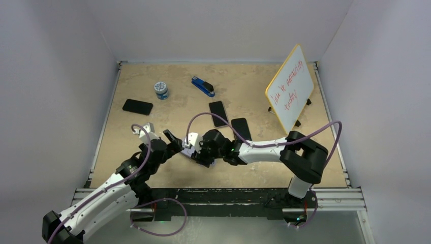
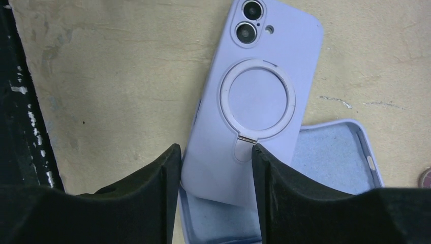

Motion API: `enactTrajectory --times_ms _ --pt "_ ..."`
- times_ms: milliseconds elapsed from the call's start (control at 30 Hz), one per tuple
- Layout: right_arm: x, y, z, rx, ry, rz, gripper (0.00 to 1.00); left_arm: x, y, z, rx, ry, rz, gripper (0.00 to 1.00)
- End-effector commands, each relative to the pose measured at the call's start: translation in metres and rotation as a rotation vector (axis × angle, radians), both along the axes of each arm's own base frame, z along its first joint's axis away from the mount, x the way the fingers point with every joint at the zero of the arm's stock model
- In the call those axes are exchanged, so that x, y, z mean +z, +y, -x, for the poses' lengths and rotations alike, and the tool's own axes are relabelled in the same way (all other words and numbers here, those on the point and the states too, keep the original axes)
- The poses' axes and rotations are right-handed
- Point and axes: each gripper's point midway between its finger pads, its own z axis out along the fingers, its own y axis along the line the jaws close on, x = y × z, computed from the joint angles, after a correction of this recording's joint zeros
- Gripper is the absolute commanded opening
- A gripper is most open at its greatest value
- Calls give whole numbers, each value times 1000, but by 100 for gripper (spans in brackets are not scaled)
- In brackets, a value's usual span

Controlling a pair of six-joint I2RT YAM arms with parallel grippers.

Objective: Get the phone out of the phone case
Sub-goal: Pick up the phone at the center of the board.

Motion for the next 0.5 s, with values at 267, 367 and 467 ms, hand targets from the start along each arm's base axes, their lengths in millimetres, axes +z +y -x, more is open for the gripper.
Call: enactTrajectory --times_ms 267,367,467 --pt "53 -6 -38 -146 243 -371 0 8 -28 -7 -123 -20 34 99" --pt "57 -6 -43 -160 303 -425 0 8 -34 -7 -146 -18 47 99" --pt "60 -8 -47 -148 249 -420 4 8 -34 -8 -148 -15 40 99"
